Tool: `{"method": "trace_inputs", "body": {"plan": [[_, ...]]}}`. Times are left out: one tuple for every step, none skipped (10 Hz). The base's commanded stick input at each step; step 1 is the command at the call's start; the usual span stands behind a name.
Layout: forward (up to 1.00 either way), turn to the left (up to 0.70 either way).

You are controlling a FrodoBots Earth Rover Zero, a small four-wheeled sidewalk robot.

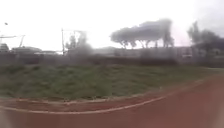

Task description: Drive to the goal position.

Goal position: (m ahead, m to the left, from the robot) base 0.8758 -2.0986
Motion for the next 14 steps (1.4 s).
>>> {"method": "trace_inputs", "body": {"plan": [[0.5,-0.46],[0.5,-0.46],[0.5,-0.46],[0.5,-0.46],[0.5,-0.46],[0.5,-0.46],[0.5,-0.46],[0.5,-0.46],[0.5,-0.46],[0.5,-0.46],[0.5,-0.46],[0.5,-0.46],[0.5,-0.46],[0.5,-0.46]]}}
